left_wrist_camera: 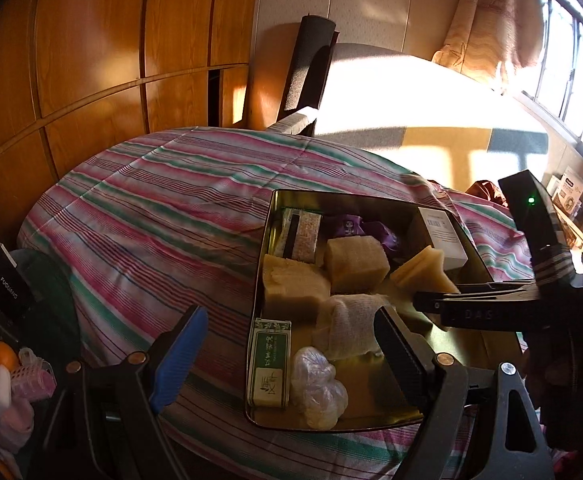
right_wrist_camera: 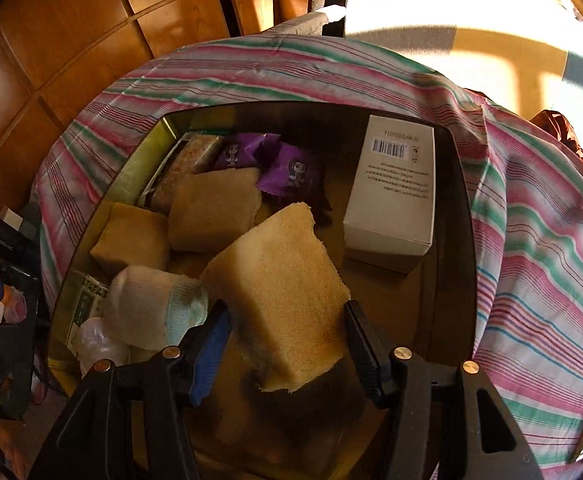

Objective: Organize objects
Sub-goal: 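Lower the yellow sponge cake into the tray and open the right gripper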

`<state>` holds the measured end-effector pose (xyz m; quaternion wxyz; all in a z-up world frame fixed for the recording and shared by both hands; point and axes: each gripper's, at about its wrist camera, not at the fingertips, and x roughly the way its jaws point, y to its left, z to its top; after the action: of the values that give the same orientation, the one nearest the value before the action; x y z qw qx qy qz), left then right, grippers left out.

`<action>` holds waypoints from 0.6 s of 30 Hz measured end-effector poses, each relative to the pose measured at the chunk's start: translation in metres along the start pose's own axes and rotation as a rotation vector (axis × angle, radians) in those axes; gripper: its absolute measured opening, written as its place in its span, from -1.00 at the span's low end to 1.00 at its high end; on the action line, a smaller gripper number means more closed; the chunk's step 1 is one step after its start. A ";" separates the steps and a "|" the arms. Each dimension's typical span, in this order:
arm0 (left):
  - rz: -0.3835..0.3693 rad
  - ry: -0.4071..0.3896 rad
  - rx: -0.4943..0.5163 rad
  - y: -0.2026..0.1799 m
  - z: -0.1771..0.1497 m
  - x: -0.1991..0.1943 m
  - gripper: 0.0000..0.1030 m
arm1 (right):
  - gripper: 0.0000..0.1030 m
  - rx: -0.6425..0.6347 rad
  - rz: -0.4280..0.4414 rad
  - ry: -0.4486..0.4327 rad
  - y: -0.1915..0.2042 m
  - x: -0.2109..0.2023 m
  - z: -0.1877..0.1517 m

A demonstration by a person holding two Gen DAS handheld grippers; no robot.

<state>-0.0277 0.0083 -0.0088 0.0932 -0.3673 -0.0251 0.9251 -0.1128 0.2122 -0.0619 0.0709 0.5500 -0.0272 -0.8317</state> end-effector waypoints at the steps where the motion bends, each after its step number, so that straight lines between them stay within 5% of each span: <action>1: 0.003 -0.001 0.000 0.000 0.000 0.000 0.69 | 0.17 0.001 -0.004 0.007 0.002 0.005 0.001; 18: 0.003 0.006 0.008 -0.002 -0.002 0.000 0.72 | 0.48 0.025 0.026 -0.116 0.000 -0.025 -0.003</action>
<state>-0.0258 0.0100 -0.0097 0.0932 -0.3696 -0.0206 0.9243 -0.1006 0.2162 -0.0397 0.0732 0.5013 -0.0488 -0.8608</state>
